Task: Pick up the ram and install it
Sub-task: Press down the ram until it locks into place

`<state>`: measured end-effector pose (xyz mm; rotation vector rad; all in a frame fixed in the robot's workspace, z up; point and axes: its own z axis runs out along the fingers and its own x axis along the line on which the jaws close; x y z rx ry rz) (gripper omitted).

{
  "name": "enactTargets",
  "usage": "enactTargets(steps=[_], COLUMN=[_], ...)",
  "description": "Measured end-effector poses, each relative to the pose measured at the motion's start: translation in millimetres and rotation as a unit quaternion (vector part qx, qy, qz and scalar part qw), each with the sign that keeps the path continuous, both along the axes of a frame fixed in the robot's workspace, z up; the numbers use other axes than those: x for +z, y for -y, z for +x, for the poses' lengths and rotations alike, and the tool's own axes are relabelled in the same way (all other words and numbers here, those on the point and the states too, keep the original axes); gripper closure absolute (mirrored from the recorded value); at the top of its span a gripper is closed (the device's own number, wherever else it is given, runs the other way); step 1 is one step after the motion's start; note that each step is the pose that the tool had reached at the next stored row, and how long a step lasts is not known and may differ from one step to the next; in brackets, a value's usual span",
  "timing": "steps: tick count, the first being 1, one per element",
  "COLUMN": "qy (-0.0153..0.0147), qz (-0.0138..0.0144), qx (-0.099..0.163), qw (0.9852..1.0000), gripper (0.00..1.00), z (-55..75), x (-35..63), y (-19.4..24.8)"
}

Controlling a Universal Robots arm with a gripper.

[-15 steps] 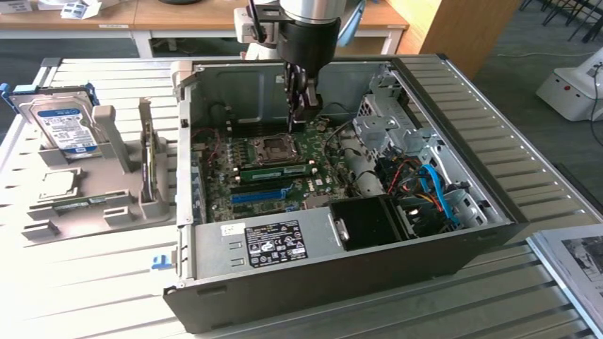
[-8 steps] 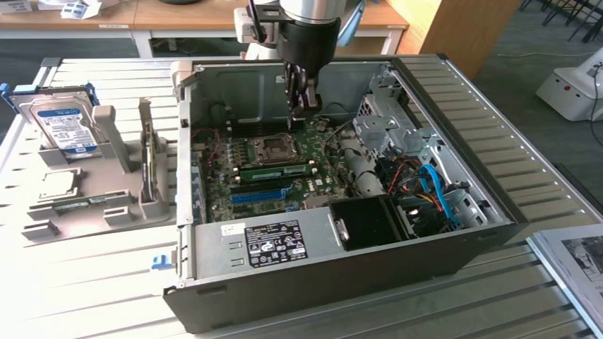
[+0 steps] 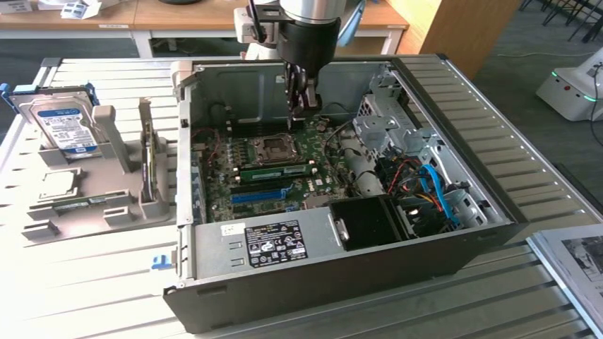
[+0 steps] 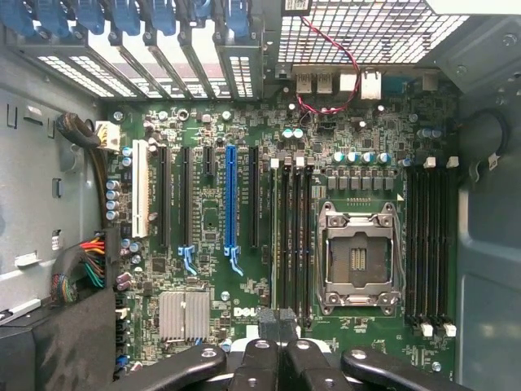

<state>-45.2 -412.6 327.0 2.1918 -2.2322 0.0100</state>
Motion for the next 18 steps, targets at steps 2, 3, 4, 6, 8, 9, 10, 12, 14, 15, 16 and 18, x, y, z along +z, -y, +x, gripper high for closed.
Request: enactTargets(steps=[2,3,4,6,8,9,10,12,14,15,16,18], qy=[0.0000,0.0000,0.0000,0.0000,0.0000,0.0000,-0.0001,-0.0003,-0.0009,-0.0013,-0.0015,-0.0021], qz=[0.0000,0.0000,0.0000,-0.0001,0.0000,0.0000,0.0000,0.0001,0.0000,0.0000,0.0000,0.0000], qx=[0.000,0.000,0.000,0.000,0.000,0.000,0.000,0.000,0.000,0.000,0.000,0.000], qw=[1.0000,1.0000,1.0000,1.0000,1.0000,1.0000,1.0000,1.0000,1.0000,1.0000,1.0000,1.0000], gripper=[0.90,0.90,0.90,0.90,0.90,0.90,0.90,0.90,0.90,0.90,0.90,0.90], z=[0.0,0.0,0.1,0.9,2.5,3.4,4.6,7.2,9.9,11.1,12.4,14.9], x=[0.0,0.0,0.0,0.1,0.0,0.0,0.0,0.0,0.0,0.0,0.0,0.0], y=[0.0,0.0,0.0,0.0,0.0,0.0,0.0,0.0,0.0,0.1,0.1,0.1])
